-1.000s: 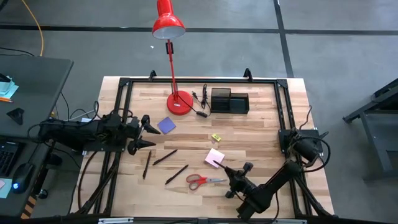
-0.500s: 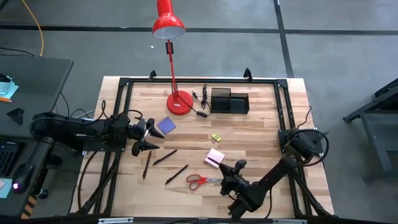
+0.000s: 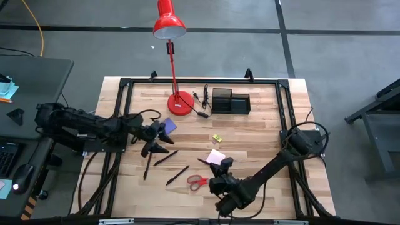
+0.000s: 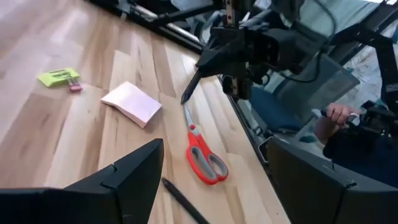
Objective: Pick and place office supplies into organizer
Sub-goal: Put the black pen into the black desk organizer
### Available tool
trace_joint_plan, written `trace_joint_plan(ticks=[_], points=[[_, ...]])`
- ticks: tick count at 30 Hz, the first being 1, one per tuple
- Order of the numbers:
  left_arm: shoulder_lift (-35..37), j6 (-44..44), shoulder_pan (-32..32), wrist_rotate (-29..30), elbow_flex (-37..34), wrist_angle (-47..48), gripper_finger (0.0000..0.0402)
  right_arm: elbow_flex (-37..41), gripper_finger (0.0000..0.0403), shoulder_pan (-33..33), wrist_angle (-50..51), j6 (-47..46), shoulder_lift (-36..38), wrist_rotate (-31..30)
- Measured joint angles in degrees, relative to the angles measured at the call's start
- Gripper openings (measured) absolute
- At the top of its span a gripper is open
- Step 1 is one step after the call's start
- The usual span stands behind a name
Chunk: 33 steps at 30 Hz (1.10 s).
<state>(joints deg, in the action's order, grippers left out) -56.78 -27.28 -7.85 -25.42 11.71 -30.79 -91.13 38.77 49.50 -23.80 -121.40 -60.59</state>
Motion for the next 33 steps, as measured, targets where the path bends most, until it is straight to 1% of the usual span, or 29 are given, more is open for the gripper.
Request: trace_joint_plan(ticks=[6, 10, 12, 14, 18, 20, 26, 30, 33], points=[[-11.0, 1.5, 0.0, -1.4, 6.4, 0.0, 0.0278, -0.8, 0.0031, -1.9, -5.0, 8.3, 0.0, 2.7], [-16.8, 2.2, 0.0, -4.8, 9.3, -2.7, 0.0278, -0.8, 0.0025, -2.9, -8.1, 13.2, 0.0, 4.1], [-19.1, 2.1, 0.2, -6.7, 10.5, -4.5, 0.0278, -0.8, 0.0021, -3.5, -9.5, 15.2, 0.0, 5.1], [-21.0, 1.9, 0.8, -7.1, 11.4, -5.7, 0.0278, -0.8, 0.0020, -4.0, -11.0, 17.5, 0.0, 6.0], [-23.9, 2.7, 2.9, -7.6, 13.9, -4.5, 0.0278, -0.8, 0.0031, -4.8, -13.7, 20.9, 0.0, 6.6], [-25.0, 3.1, 4.0, -6.8, 14.8, -3.6, 0.0278, -0.8, 0.0032, -5.1, -15.3, 22.8, 0.0, 7.4], [-26.9, 3.5, 6.8, -3.5, 16.5, -3.4, 0.0278, -0.8, 0.0020, -6.2, -19.2, 27.0, 0.0, 11.5], [-27.1, 4.4, 8.0, 0.7, 16.6, -2.1, 0.0278, -0.8, 0.0030, -6.6, -21.6, 28.9, 0.0, 11.9], [-27.1, 4.6, 8.7, 2.3, 16.6, -0.3, 0.0278, -0.8, 0.0033, -6.6, -22.7, 30.5, 0.0, 11.9]])
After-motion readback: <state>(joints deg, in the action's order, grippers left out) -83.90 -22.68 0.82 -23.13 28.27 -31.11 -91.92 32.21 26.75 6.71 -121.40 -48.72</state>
